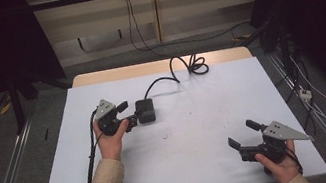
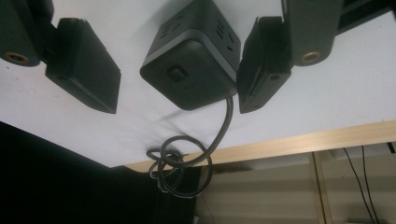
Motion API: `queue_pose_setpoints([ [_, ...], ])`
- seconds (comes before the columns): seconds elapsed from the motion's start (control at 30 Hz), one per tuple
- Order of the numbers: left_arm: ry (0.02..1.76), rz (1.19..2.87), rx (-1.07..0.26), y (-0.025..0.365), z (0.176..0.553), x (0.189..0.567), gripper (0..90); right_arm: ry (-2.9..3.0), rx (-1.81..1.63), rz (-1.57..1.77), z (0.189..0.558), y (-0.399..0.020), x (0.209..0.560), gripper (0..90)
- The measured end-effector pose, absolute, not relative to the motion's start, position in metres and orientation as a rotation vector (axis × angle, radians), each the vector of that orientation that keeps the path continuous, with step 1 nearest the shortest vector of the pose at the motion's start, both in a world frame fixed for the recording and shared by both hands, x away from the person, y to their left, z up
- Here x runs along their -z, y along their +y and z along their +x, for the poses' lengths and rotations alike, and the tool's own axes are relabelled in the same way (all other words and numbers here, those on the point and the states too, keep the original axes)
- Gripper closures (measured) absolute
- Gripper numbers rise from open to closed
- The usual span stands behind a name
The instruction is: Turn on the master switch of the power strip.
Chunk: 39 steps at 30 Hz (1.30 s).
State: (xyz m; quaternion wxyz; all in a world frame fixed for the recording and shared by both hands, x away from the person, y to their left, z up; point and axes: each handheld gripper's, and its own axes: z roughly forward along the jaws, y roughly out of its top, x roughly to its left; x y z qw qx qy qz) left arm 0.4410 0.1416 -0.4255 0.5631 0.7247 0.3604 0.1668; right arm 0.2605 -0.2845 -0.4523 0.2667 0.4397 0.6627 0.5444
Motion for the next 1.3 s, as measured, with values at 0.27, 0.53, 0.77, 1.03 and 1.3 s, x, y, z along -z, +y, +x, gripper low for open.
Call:
queue_pose_setpoints([
  [0.27,0.843,1.713,-0.386,0.136,0.444,0.42,39.2,1.789,-1.469,1.183,0.26,-0.285,0.452,6.3],
  [0.53,0.86,1.714,-0.372,0.135,0.446,0.421,50.1,1.789,-1.47,1.18,0.26,-0.285,0.452,6.4],
  [0.77,0.864,1.716,-0.362,0.135,0.448,0.422,59.5,1.789,-1.472,1.18,0.26,-0.285,0.452,6.4],
  [1.03,0.866,1.711,-0.354,0.134,0.449,0.423,65.7,1.793,-1.472,1.179,0.26,-0.284,0.452,6.4],
  [1.3,0.852,1.728,-0.349,0.131,0.45,0.419,71.0,1.792,-1.472,1.178,0.26,-0.285,0.452,6.5],
])
